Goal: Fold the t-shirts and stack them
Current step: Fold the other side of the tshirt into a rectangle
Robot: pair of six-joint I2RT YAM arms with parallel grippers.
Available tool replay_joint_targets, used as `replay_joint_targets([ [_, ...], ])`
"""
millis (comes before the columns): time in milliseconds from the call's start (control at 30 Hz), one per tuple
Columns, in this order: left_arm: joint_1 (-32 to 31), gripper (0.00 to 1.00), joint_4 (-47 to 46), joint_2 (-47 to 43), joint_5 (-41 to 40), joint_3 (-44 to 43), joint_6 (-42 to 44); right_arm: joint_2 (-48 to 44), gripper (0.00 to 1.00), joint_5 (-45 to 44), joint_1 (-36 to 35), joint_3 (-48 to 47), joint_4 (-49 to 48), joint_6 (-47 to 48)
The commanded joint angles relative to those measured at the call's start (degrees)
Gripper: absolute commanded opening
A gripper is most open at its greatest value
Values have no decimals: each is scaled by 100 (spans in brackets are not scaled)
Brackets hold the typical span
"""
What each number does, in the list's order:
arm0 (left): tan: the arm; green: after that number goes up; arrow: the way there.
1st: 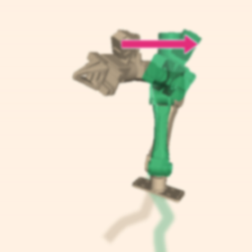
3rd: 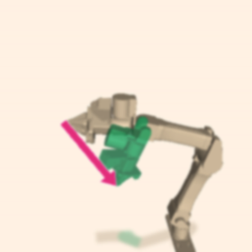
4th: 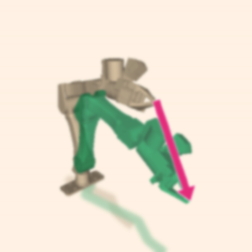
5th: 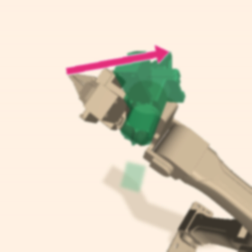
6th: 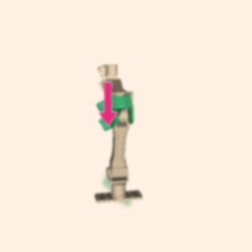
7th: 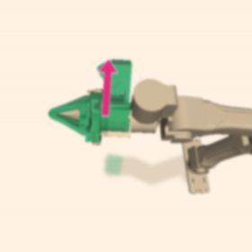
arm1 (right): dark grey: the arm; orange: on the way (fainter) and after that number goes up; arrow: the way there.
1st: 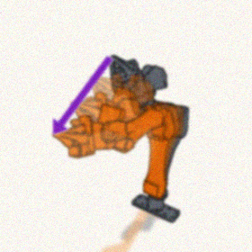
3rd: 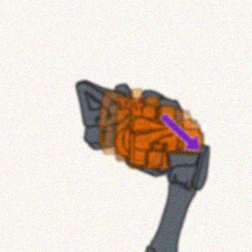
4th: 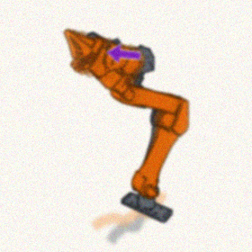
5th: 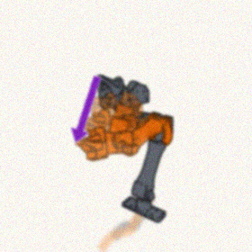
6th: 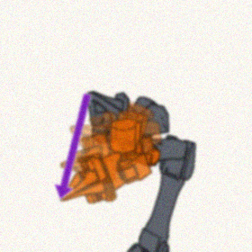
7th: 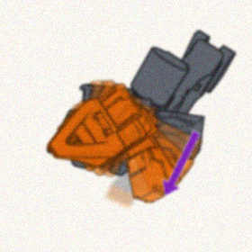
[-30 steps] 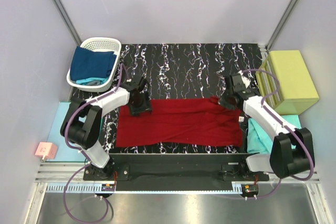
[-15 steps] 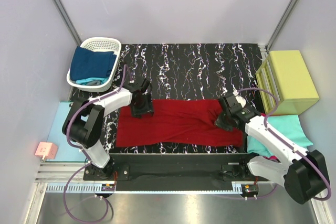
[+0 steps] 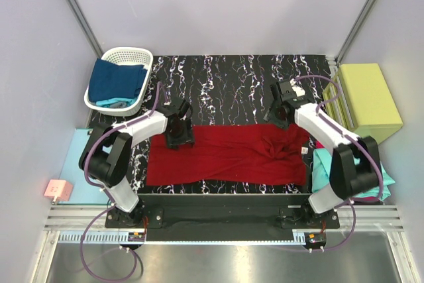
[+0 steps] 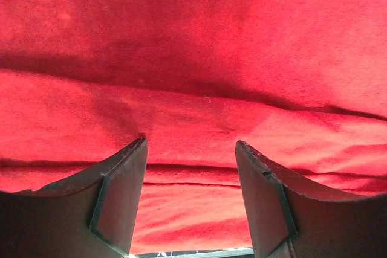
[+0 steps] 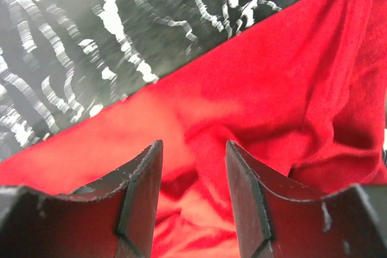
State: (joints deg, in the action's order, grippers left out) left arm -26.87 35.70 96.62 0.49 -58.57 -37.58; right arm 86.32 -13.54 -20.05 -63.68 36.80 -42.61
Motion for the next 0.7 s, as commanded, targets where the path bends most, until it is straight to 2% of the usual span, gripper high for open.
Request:
replay_joint_targets([
  [0,-20,64,77,-152,-190,-243,-12,587,52,299,274,-355,-120,244],
  [200,-11,64,86,-144,-199,-199,-12,359,47,325,274,75,-296,394],
  [433,-20,64,42,15,-120,-217,-21,122,45,765,248,733,-489,385],
  [667,-20,64,33,50,-102,-199,-21,-159,45,818,125,1209,-691,367],
])
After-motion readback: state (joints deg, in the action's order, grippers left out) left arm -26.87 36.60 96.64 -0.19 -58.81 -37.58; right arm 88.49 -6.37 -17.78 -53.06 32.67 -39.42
